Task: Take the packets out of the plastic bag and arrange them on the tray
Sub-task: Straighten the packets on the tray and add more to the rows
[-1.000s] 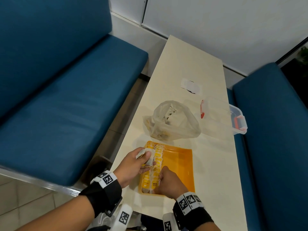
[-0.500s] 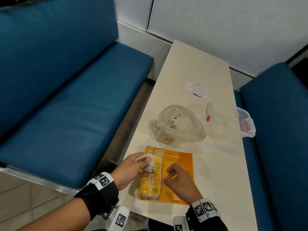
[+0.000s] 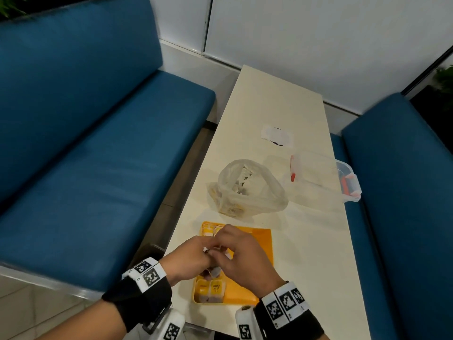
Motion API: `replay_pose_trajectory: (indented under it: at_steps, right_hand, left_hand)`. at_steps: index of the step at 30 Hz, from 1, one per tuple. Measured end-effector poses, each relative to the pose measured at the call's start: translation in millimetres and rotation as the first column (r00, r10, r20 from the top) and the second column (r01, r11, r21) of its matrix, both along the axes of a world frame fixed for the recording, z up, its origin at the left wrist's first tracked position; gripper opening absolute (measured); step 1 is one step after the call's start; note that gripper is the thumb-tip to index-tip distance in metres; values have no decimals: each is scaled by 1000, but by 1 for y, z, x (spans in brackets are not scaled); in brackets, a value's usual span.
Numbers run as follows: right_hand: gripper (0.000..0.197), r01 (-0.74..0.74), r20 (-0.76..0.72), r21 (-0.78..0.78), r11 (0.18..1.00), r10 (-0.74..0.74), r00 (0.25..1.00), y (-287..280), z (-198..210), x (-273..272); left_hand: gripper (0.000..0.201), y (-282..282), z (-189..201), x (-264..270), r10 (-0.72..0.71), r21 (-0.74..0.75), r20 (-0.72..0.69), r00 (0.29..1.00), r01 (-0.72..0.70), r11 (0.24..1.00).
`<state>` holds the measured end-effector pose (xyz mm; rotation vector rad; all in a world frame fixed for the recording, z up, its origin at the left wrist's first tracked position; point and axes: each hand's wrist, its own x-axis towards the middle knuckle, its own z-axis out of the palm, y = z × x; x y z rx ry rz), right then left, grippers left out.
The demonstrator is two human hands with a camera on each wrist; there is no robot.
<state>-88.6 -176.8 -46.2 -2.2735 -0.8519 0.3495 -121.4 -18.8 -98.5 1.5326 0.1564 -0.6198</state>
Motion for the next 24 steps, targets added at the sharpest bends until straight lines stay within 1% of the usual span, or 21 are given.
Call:
replay_pose_trajectory:
  at_steps: [3, 6, 9, 13, 16, 19, 22, 23, 24]
  right_hand:
    - [11, 6, 45, -29, 1000, -5, 999, 2, 1, 1]
    - [10, 21, 98, -75, 997, -14, 995, 0, 3, 5]
    - [11, 56, 100, -87, 995, -47, 994, -4, 6, 8]
    - [10, 124, 51, -91, 988, -120, 991, -12, 10, 13]
    - [12, 174, -13, -64, 983, -175, 984, -17, 10, 17]
    - [12, 204, -40, -44, 978, -206, 978, -20, 15, 21]
    - [13, 283, -90, 50, 958, -278, 956, -26, 21, 28]
    - [13, 314, -98, 62, 947, -307, 947, -28, 19, 33]
    - [13, 341, -92, 32, 940, -337, 937, -31, 14, 37]
  left_hand:
    - [19, -4, 1, 2, -13, 24, 6, 1000, 13, 1000]
    - [17, -8, 0, 3, -4, 19, 9, 1000, 4, 1000]
    - [18, -10, 0, 2, 15, -19, 17, 1000, -14, 1000]
    - [25, -10, -4, 0, 55, -44, 10, 998, -55, 998]
    - [25, -11, -6, -3, 80, -54, -5, 997, -80, 995]
    - [27, -10, -8, -6, 97, -70, -9, 995, -97, 993]
    - [23, -8, -10, -9, 124, -51, -21, 992, -125, 991]
    - [20, -7, -10, -9, 132, -45, -20, 991, -133, 990]
    - [18, -5, -11, -10, 142, -40, -17, 990, -143, 989]
